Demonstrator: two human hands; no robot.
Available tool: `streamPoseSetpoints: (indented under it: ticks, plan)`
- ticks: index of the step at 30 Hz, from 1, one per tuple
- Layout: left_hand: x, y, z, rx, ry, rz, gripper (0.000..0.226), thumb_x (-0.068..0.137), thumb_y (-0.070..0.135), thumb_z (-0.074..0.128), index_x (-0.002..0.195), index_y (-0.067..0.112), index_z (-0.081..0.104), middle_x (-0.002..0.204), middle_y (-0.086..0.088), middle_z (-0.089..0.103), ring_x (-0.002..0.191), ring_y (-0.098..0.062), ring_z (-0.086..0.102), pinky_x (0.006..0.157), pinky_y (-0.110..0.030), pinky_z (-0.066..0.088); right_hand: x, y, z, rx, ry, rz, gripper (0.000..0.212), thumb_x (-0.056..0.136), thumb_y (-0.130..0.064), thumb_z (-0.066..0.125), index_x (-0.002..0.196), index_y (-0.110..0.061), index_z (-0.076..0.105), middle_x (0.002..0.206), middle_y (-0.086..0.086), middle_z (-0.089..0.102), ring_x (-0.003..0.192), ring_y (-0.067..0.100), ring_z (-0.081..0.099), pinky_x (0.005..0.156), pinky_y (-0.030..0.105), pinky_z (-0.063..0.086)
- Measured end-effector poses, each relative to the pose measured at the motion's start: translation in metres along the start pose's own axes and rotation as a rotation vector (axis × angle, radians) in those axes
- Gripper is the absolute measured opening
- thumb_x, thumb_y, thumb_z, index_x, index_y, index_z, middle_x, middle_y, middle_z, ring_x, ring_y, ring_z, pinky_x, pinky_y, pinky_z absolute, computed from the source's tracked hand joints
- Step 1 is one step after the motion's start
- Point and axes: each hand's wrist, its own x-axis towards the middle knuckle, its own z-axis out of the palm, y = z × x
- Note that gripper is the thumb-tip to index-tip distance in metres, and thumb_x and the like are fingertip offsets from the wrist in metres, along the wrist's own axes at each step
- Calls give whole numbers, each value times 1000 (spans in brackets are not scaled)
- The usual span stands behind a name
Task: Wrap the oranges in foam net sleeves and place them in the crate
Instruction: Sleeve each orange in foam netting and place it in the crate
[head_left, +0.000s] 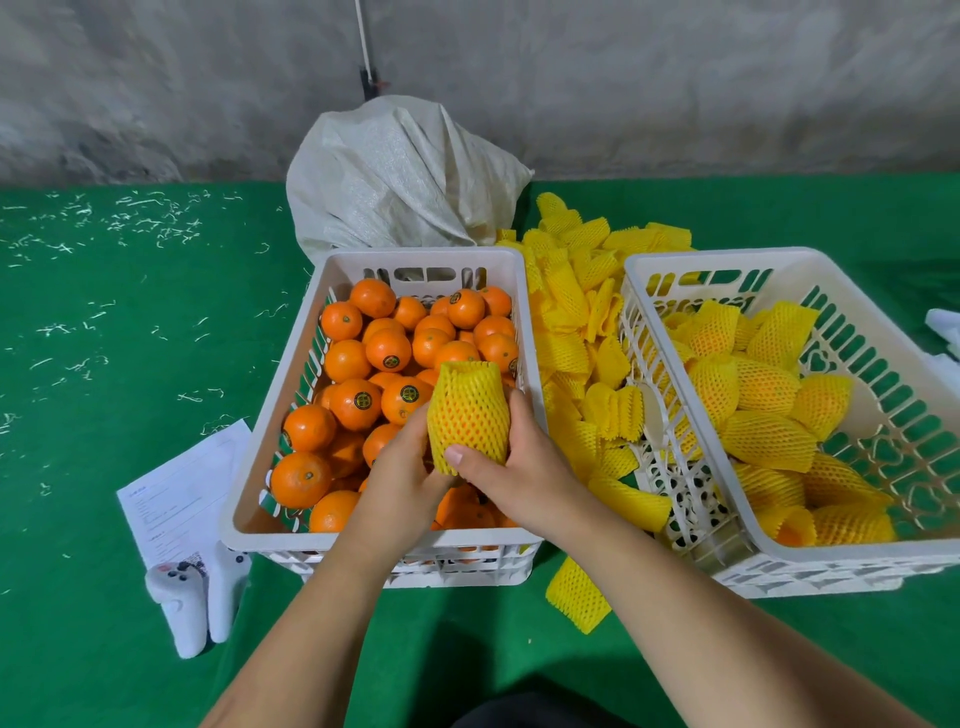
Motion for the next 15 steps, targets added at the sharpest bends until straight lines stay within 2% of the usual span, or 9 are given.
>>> streamPoseSetpoints:
  ticks: [3,6,8,10,12,14,15]
  plan:
    - [-2,4,-2,55,59,-7,40,100,33,67,138,41,60,119,29,69,106,2,67,82,-9,51,-1,0,1,43,9,-11,98,64,-97,54,147,-54,22,143,-13,49,126,19,56,99,48,55]
    - [-5,7,-1,145,135,-11,43,92,22,65,111,60,61,94,26,70,82,-6,65,63,-12,47,-1,2,0,57,18,-40,92,67,-96,52,146,-55,28,139,-15,53,124,14,58,99,47,55]
    - [-6,7,1,177,165,0,38,90,19,64,100,56,63,84,16,67,74,-10,60,58,-15,42,0,2,0,70,24,-40,86,71,-92,54,145,-53,32,138,-14,55,123,14,58,100,47,55]
    - [-8,9,2,219,192,30,35,92,16,64,90,51,59,75,13,60,72,-6,55,58,-14,36,1,2,1,119,59,-48,80,76,-82,58,146,-49,36,138,-13,57,124,13,59,102,47,54]
    - [-8,13,5,276,191,65,46,93,9,64,82,51,50,73,13,52,71,-4,51,59,-16,31,2,0,-1,192,116,-46,76,79,-75,57,147,-43,41,137,-12,59,124,12,59,104,44,52]
    - [-9,19,16,330,169,95,50,94,1,65,84,48,50,76,9,48,71,-6,49,60,-19,30,2,-4,-2,274,198,-15,71,77,-74,56,141,-43,48,130,-13,63,120,10,61,101,40,54]
    - [-10,23,24,363,155,116,40,95,3,65,90,41,57,79,8,47,72,-7,49,61,-20,31,2,-6,-4,338,243,18,67,75,-75,57,136,-46,52,126,-15,64,116,8,63,99,38,55]
